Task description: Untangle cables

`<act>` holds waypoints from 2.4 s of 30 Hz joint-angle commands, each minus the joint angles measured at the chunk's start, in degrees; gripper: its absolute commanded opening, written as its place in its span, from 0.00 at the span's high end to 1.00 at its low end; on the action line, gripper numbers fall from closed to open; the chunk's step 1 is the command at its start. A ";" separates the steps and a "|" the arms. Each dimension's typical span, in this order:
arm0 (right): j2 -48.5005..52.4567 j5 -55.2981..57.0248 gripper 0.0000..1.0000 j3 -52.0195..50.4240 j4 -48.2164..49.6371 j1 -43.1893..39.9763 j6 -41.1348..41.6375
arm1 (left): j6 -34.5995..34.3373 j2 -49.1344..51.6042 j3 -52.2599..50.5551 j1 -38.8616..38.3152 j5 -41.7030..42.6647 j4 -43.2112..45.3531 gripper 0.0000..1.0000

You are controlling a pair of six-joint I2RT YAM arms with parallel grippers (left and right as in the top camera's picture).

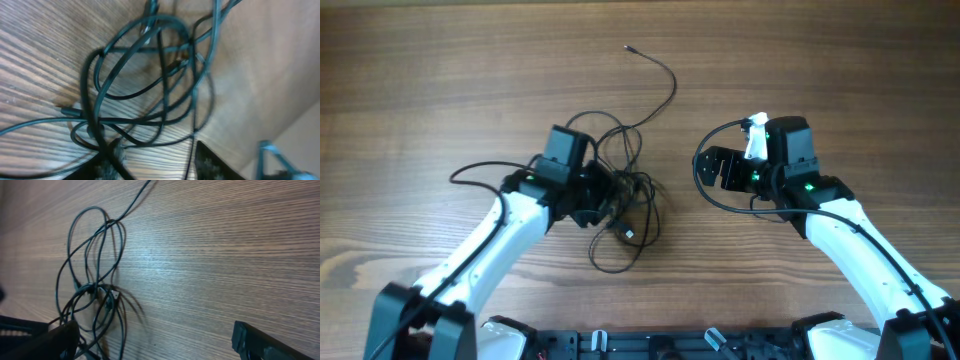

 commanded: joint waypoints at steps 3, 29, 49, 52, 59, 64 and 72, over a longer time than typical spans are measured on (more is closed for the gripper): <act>-0.63 -4.44 0.00 -0.09 -0.04 -0.13 -0.35 | 6.29 3.15 0.59 -1.18 -1.18 -0.15 0.96; 13.11 -21.27 0.00 -0.09 39.01 14.60 25.38 | 46.05 -23.82 7.41 1.81 8.63 -5.40 0.96; 14.19 -8.41 0.01 -0.09 33.27 17.84 26.40 | 46.42 -23.85 7.41 1.81 12.98 -2.91 0.96; 14.19 -8.59 0.00 -0.09 33.22 18.16 26.77 | 46.40 -23.82 7.41 1.81 13.38 -2.71 0.96; 14.45 -6.19 0.00 -0.09 33.20 23.26 26.91 | 46.34 -23.82 7.41 1.81 14.95 2.10 0.96; 18.58 -2.49 0.00 -0.09 36.35 24.79 31.36 | 46.36 -23.93 7.41 1.81 20.13 5.90 0.96; 25.42 -1.97 0.01 -0.09 40.33 21.42 34.32 | 46.38 -31.50 7.41 8.02 21.05 6.36 0.96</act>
